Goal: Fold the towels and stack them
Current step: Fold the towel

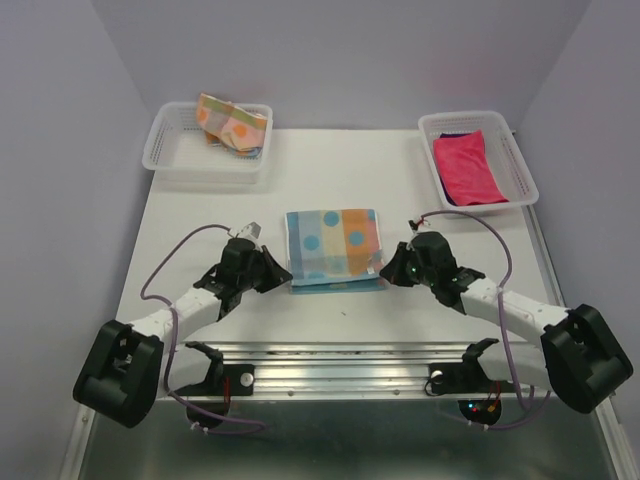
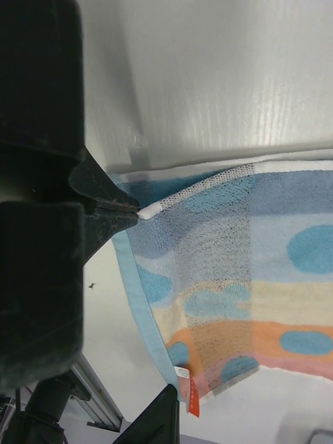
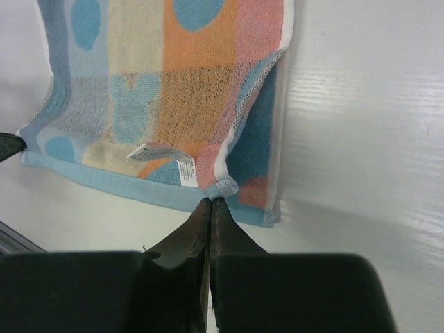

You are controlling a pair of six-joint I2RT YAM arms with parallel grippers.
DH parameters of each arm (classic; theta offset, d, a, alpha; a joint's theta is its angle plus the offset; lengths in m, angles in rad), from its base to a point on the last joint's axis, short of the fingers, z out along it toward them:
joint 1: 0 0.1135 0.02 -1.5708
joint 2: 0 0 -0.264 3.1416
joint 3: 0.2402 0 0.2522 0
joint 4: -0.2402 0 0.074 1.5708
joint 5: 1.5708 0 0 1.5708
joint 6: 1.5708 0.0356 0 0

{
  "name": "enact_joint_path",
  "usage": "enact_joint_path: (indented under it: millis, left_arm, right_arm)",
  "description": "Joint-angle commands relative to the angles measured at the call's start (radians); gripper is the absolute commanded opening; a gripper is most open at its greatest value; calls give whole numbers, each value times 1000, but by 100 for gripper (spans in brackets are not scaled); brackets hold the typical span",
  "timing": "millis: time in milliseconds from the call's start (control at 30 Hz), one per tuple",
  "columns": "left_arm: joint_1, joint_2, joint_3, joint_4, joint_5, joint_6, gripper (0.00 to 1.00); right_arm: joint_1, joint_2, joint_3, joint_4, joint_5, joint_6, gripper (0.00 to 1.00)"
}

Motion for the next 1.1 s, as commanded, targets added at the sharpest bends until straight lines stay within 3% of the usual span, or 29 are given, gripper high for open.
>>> enact_joint_path:
  millis: [0,33,67,100,167,233,367,400,433,533,733,800,1000,1067]
  left_arm:
    - [-4,31,-22,17,17,-6,0]
    - [-5,45,-21,17,25,-6,2]
    - [-7,48,-21,17,35,-6,10]
    - [-10,48,-21,14,48,-6,29]
    - [-13,31,-24,-2,52,-9,51]
    - [-14,-9,-24,-22,52,-13,60]
    - [-14,-76,-9,-82,25,0,76]
    - [-14,-84,-3,-105,2,7,95]
    - [-14,-86,26,-119,-10,15,99]
    - [-14,-60,112,-151,-50,64,99]
    - [-13,103,312,-162,-185,139,99]
    - [-11,180,352,-164,-266,156,99]
    - [3,382,533,-202,-334,196,97]
    - [7,433,557,-202,-352,207,97]
  right_arm:
    - [7,14,-39,64,-38,19,4]
    - [9,19,-48,72,-48,25,15]
    - [9,19,-50,69,-57,27,20]
    - [10,18,-51,66,-68,30,21]
    - [10,2,-59,43,-73,36,32]
    - [12,-19,-61,8,-74,36,52]
    - [12,-107,-54,-70,-21,19,77]
    - [12,-120,-41,-84,11,13,83]
    - [10,-143,-30,-96,28,-2,100]
    - [10,-170,13,-101,105,-7,100]
    - [10,-121,77,66,226,-79,100]
    - [9,-47,134,83,257,-109,100]
    - [-16,232,344,-3,353,-232,100]
    - [-48,289,384,-11,322,-248,100]
